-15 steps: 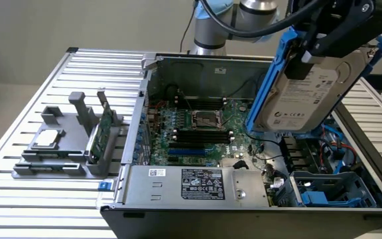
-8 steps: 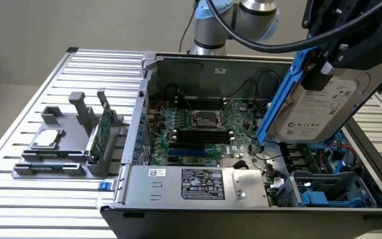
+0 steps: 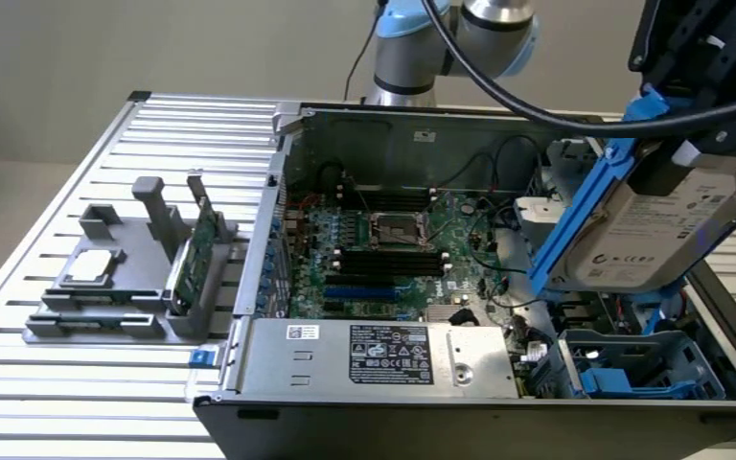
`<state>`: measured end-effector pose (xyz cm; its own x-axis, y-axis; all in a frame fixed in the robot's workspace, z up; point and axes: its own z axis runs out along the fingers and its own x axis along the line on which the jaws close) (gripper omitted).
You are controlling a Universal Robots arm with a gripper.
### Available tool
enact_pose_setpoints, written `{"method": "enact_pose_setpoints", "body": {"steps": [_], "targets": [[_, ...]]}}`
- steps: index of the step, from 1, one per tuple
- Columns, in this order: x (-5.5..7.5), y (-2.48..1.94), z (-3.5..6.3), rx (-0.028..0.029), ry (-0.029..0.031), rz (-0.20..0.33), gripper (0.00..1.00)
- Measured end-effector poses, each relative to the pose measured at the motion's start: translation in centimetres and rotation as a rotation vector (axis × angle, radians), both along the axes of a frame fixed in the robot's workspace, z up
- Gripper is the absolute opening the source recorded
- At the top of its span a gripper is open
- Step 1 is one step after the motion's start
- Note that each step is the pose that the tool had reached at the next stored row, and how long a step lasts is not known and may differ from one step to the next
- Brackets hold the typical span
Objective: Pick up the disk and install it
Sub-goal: 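Pick up the disk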
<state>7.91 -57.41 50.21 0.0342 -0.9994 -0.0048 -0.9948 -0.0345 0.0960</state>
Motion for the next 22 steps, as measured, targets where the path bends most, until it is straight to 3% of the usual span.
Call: {"method": "enact_pose_setpoints", "body": {"steps": [5, 12, 22], "targets": [[1.3, -0.75, -0.45, 0.0001, -0.0002, 0.000, 0.33], [2.5, -1.69, -1.48, 0.0002, -0.0050, 0.000, 0.33], [3.0, -2.24, -2.30, 0.0007, -0.0344, 0.000, 0.33]]}}
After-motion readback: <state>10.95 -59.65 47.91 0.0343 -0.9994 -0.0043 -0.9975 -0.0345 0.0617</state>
